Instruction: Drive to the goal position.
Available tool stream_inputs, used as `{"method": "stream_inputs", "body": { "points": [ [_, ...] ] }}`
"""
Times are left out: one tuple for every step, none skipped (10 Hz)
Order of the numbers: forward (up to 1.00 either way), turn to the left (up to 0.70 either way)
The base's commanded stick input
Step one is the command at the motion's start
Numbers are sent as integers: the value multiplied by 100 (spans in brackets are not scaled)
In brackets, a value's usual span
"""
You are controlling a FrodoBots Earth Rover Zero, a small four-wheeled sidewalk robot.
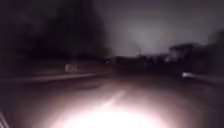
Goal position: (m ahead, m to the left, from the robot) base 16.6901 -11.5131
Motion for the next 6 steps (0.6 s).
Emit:
{"method": "stream_inputs", "body": {
  "points": [
    [70, 0],
    [70, 0],
    [70, 0],
    [70, 0],
    [70, 0],
    [70, 0]
  ]
}}
